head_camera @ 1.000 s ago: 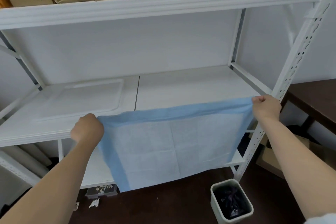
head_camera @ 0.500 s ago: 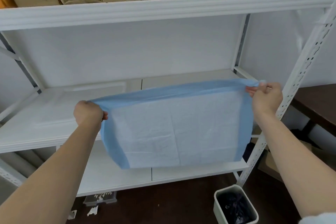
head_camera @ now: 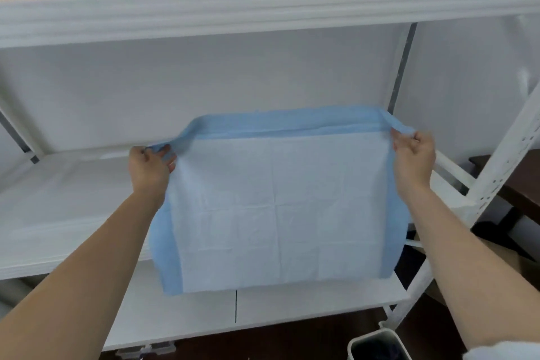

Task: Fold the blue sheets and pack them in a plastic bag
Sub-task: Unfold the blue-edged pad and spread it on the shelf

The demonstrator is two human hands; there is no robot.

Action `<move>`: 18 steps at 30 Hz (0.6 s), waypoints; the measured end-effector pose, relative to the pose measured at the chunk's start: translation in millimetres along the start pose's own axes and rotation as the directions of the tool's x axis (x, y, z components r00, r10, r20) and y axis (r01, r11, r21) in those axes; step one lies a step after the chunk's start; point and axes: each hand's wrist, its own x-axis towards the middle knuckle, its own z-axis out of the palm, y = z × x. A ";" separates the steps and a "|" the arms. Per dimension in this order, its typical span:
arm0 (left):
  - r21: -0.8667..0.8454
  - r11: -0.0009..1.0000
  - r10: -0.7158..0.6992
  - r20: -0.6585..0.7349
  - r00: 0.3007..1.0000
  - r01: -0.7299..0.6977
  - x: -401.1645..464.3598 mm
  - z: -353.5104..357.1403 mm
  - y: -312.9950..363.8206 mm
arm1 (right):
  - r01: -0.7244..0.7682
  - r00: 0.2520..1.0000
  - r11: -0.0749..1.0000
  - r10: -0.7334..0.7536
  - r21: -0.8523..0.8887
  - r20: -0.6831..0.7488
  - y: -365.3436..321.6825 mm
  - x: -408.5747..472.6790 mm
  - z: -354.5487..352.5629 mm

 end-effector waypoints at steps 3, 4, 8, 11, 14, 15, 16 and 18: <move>0.213 0.976 0.025 0.077 0.997 -0.041 28.2 26.3 -14.6 | -0.040 0.992 0.994 0.052 -0.104 0.111 23.9 28.4 28.3; 0.315 0.946 0.042 0.131 0.990 -0.082 36.7 34.3 -20.7 | -0.046 0.984 0.990 0.068 -0.133 0.165 29.1 35.1 37.7; 0.540 0.822 0.000 0.316 0.949 -0.180 60.2 67.7 -39.5 | -0.048 0.945 0.972 0.119 -0.230 0.306 48.3 62.8 72.2; 0.693 0.682 -0.063 0.374 0.925 -0.234 82.4 89.2 -56.0 | -0.045 0.922 0.960 0.147 -0.277 0.358 63.4 87.5 93.3; 0.797 0.530 -0.128 0.414 0.901 -0.290 103.9 108.8 -72.0 | -0.053 0.908 0.905 0.219 -0.422 0.356 80.4 109.7 110.2; 0.822 0.485 -0.148 0.415 0.898 -0.300 109.6 114.6 -77.0 | -0.072 0.906 0.882 0.254 -0.466 0.339 85.7 116.1 114.9; 0.844 0.445 -0.161 0.404 0.901 -0.299 114.5 120.3 -82.0 | -0.095 0.899 0.871 0.284 -0.483 0.334 90.7 121.0 118.9; 0.868 0.411 -0.171 0.374 0.911 -0.279 122.8 131.7 -92.2 | -0.135 0.872 0.871 0.331 -0.472 0.361 102.2 129.2 126.6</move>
